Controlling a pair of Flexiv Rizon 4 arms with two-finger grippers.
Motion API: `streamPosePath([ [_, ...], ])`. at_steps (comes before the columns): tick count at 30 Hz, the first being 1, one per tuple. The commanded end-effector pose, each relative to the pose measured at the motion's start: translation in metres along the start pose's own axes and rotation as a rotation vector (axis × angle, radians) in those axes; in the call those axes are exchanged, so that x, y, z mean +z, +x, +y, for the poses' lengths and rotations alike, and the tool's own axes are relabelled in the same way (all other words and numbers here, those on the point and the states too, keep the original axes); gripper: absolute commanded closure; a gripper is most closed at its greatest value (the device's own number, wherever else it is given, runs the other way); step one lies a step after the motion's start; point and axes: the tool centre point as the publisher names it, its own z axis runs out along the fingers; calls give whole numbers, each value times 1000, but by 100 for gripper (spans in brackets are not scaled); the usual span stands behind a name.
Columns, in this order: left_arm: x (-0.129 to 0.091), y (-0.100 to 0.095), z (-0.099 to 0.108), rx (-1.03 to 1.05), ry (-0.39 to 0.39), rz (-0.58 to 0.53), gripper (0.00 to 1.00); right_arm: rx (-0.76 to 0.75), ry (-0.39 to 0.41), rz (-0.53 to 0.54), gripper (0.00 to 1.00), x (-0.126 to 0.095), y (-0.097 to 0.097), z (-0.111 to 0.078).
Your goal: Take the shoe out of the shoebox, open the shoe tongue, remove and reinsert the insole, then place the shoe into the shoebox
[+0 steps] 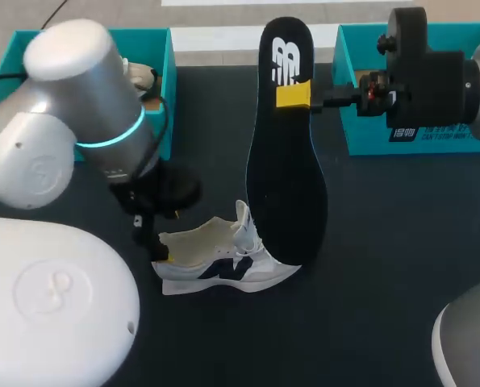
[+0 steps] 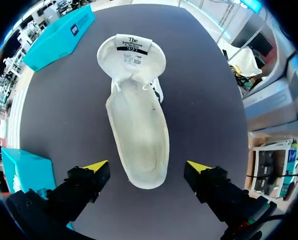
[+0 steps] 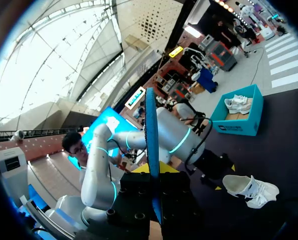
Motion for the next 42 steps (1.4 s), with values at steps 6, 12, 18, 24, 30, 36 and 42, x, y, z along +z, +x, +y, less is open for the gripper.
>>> streamPosePath([
  [6,-1,2,0,-43,-146,-43,0,2,2,-3,100,3,0,1],
  [12,-1,2,0,-43,-146,-43,0,2,2,-3,100,3,0,1],
  [18,-2,-3,-8,-57,-129,-55,0,2,2,-3,100,3,0,1],
  [24,-2,-18,-24,-61,-100,-82,0,2,2,-3,100,3,0,1],
  [30,4,-36,-32,-65,-115,-108,0,2,2,-3,100,3,0,1],
  [36,19,-50,-42,-57,-92,-151,0,2,2,-3,100,3,0,1],
  [42,44,-58,-49,-76,-68,-141,6,2,2,-3,100,3,0,1],
])
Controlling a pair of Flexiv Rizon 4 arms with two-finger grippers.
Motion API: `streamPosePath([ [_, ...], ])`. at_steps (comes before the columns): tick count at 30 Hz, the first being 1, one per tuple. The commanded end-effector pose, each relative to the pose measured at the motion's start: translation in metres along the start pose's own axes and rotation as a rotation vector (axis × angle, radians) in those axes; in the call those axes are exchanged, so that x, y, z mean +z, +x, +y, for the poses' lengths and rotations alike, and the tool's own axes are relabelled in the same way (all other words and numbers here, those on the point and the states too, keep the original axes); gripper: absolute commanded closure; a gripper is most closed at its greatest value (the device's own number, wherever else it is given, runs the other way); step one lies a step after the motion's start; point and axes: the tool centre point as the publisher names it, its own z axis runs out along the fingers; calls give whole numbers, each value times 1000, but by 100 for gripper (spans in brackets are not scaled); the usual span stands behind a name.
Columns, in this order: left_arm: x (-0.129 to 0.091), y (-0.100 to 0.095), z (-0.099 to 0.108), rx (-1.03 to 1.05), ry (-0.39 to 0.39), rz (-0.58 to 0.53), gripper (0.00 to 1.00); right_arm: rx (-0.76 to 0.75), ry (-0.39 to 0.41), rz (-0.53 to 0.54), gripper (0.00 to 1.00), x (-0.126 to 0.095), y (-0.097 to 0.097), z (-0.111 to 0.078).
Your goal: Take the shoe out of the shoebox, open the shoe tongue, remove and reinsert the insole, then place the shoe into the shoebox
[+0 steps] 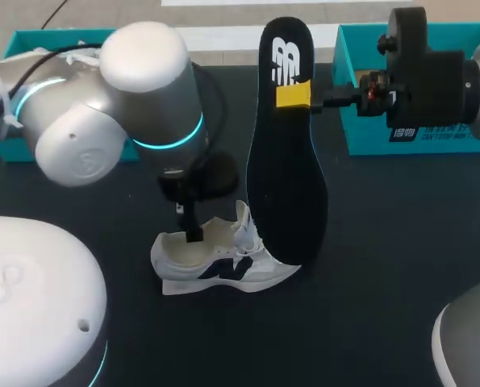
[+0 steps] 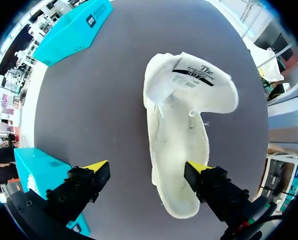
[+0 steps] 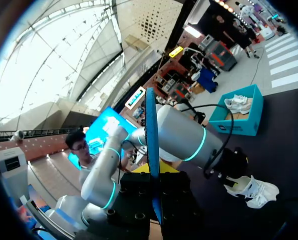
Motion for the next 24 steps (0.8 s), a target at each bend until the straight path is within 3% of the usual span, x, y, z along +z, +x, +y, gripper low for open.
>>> streamPosePath([
  [1,30,-4,-9,-10,-1,11,11,2,2,-2,100,3,0,1],
  [2,34,-4,-10,-13,-2,25,15,2,2,-2,100,3,0,1],
  [5,40,-3,-13,-18,-7,30,9,2,2,-2,100,3,0,1],
  [15,62,4,-22,-49,16,78,53,2,2,-2,100,3,0,1],
  [24,65,12,-30,-55,21,109,65,2,2,-2,100,3,0,1],
])
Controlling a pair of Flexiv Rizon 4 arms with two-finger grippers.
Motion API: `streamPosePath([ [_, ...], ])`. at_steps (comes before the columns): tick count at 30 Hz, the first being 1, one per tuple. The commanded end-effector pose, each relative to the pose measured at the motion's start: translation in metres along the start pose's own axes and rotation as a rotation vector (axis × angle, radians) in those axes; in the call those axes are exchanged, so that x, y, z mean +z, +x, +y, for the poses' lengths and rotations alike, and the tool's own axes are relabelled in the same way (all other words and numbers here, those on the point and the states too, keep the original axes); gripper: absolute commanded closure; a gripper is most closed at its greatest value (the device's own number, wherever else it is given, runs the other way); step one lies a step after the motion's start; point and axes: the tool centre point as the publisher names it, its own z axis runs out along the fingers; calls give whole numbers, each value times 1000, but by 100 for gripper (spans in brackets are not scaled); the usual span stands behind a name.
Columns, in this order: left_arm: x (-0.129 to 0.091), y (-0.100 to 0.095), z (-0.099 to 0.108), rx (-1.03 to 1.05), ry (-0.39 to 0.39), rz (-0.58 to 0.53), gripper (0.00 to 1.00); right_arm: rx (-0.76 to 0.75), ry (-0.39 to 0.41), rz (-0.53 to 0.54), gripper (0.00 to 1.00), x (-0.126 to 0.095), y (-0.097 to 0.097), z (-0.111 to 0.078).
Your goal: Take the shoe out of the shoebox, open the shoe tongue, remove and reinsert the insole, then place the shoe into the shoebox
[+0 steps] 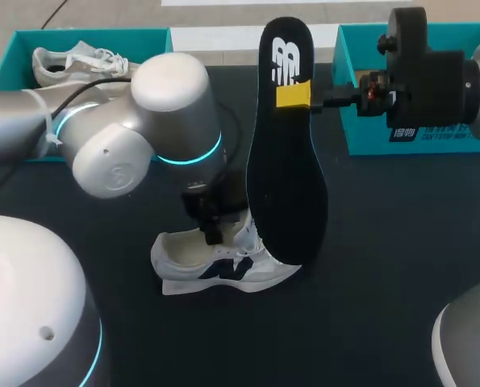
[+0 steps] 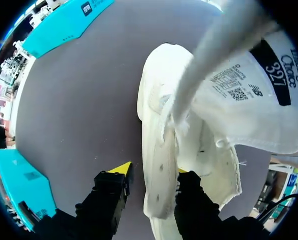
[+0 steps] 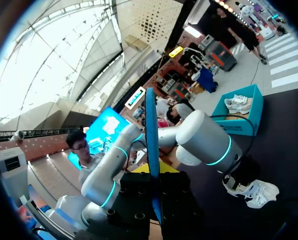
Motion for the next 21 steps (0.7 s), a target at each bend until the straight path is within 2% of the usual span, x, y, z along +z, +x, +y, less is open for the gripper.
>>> streamPosePath([
  [1,3,1,-4,0,-3,5,65,2,2,-2,100,3,0,1],
  [4,2,3,-6,-1,-1,8,65,2,2,-2,100,3,0,1],
  [6,2,4,-6,0,-1,11,82,2,2,-2,100,3,0,1],
  [7,2,5,-6,0,-2,14,100,2,2,-2,100,3,0,1],
  [11,-4,9,-4,27,8,32,100,2,2,-2,100,3,0,1],
  [16,-13,13,-6,187,5,116,100,2,2,-2,100,3,0,1],
  [18,-17,13,-9,311,-8,183,100,2,2,-2,100,3,0,1],
  [19,-19,12,-10,341,19,215,100,2,2,-2,100,3,0,1],
  [21,-25,7,-13,452,-2,289,100,2,2,-2,100,3,0,1],
])
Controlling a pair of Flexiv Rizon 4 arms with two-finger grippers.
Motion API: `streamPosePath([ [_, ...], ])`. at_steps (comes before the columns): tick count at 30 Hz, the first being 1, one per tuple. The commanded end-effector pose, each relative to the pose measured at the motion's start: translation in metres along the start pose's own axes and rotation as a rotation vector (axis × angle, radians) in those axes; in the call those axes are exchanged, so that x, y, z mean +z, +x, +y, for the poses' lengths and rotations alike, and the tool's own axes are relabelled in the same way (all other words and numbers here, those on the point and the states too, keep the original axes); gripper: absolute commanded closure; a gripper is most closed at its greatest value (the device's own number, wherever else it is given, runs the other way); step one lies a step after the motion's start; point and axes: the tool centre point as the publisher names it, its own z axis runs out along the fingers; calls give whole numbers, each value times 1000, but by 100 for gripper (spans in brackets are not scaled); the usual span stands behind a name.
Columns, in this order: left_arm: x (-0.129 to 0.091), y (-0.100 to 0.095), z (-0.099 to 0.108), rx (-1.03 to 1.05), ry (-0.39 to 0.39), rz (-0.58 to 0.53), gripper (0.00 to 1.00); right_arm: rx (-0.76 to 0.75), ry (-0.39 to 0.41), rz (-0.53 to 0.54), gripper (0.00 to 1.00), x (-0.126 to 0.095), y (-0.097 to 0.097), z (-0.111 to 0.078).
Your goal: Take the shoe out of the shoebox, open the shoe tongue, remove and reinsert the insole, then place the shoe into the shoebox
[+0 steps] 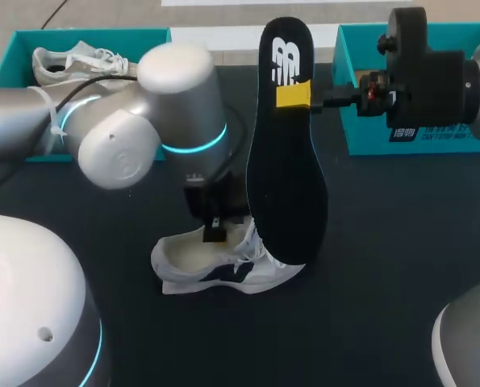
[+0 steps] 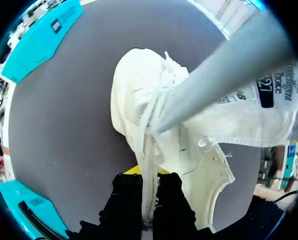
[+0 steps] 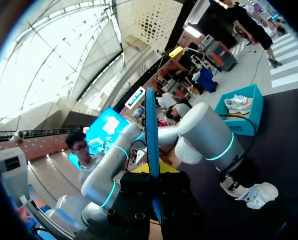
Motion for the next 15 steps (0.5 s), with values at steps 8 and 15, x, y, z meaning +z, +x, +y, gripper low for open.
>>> streamPosePath([
  [8,-26,-17,-12,766,-25,511,100,2,2,-2,100,3,0,1],
  [15,-37,-1,-24,1297,-237,610,100,2,2,-2,100,3,0,1],
])
